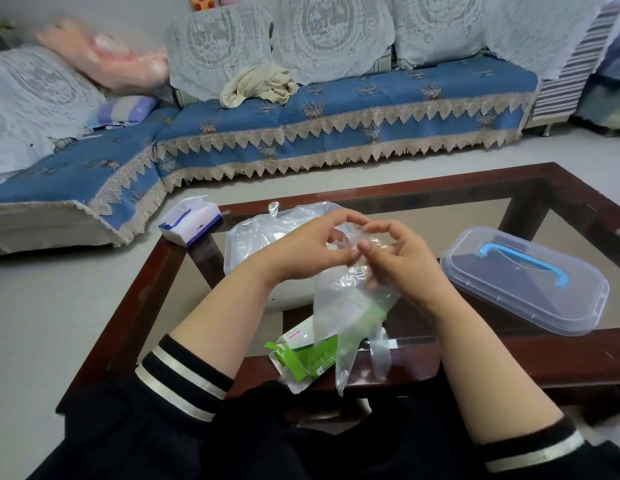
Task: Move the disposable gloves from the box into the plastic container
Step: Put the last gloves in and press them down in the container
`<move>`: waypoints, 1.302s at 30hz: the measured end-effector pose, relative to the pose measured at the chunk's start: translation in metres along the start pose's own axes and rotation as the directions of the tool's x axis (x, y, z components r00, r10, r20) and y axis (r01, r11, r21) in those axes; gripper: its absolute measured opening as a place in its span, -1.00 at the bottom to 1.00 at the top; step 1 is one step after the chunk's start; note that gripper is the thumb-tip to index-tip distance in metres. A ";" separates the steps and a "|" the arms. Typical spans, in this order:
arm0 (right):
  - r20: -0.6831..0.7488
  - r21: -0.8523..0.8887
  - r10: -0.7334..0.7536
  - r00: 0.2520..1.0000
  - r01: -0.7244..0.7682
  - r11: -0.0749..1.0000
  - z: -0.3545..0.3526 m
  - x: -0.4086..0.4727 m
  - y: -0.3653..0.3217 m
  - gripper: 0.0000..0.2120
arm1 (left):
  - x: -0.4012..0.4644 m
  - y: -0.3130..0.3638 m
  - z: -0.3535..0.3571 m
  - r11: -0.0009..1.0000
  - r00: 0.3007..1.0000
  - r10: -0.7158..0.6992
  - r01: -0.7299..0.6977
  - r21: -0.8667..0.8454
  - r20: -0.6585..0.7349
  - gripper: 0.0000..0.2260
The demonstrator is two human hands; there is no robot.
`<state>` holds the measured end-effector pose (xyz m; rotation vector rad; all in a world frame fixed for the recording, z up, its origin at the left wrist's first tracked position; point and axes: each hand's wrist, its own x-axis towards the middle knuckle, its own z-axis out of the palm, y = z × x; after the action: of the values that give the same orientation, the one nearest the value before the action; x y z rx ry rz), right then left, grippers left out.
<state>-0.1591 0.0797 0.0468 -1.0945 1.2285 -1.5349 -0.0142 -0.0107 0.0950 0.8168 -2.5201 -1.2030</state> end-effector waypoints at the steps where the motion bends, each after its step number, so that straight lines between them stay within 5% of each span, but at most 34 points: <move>1: -0.035 0.005 -0.001 0.999 0.001 1.000 -0.003 0.001 0.000 -0.76 | -0.001 0.001 -0.002 1.000 0.999 -0.003 0.003 -0.004 -0.033 -0.74; 3: -0.152 0.021 -0.020 0.988 0.023 0.999 -0.009 0.005 0.004 -0.71 | -0.003 0.003 -0.008 0.998 0.995 -0.033 0.027 -0.065 -0.094 -0.82; 6: -0.412 0.135 -0.005 0.911 0.067 0.989 -0.016 0.012 0.018 -0.82 | 0.004 -0.001 -0.019 0.980 0.965 -0.097 0.050 -0.192 -0.243 -0.68; 9: -0.516 0.135 0.028 0.856 0.049 0.990 -0.013 0.012 0.032 -0.90 | 0.013 -0.013 -0.034 0.965 0.862 -0.205 0.099 -0.244 -0.464 -0.66; 13: -0.398 -0.064 0.008 0.918 -0.036 0.997 0.003 0.006 0.054 -0.90 | 0.021 -0.046 -0.051 0.944 0.737 -0.329 0.261 -0.200 -0.591 -0.82; 20: -0.050 -0.441 0.145 0.988 -0.152 0.885 0.027 0.000 0.080 -0.93 | 0.010 -0.093 -0.051 0.857 0.729 -0.425 0.515 0.019 -0.537 -0.51; 25: 0.019 -0.560 0.169 0.985 -0.129 0.818 0.030 -0.001 0.083 -0.94 | 0.005 -0.100 -0.038 0.607 0.658 -0.473 0.726 0.324 -0.586 -0.44; 28: 0.079 -0.711 0.130 0.988 -0.036 0.702 0.029 0.001 0.086 -0.90 | 0.001 -0.101 -0.032 0.583 0.617 -0.481 0.756 0.299 -0.622 -0.41; 34: 0.343 -0.817 0.086 0.936 0.252 0.520 0.035 0.005 0.092 -0.49 | -0.019 -0.092 -0.004 0.882 0.465 -0.025 0.427 0.199 -0.885 -0.67; 37: 0.407 -0.886 0.101 0.908 0.366 0.284 0.038 0.009 0.101 -0.43 | -0.037 -0.083 0.020 0.894 0.386 0.335 0.158 0.419 -0.860 -0.76; 39: 0.400 -0.905 0.126 0.908 0.370 0.208 0.040 0.009 0.104 -0.51 | -0.048 -0.085 0.040 0.868 0.426 0.461 -0.033 0.496 -0.778 -0.82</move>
<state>-0.1127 0.0473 -0.0495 -2.2527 1.8728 -0.3047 0.0406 -0.0005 0.0050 0.7926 -1.8350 0.0088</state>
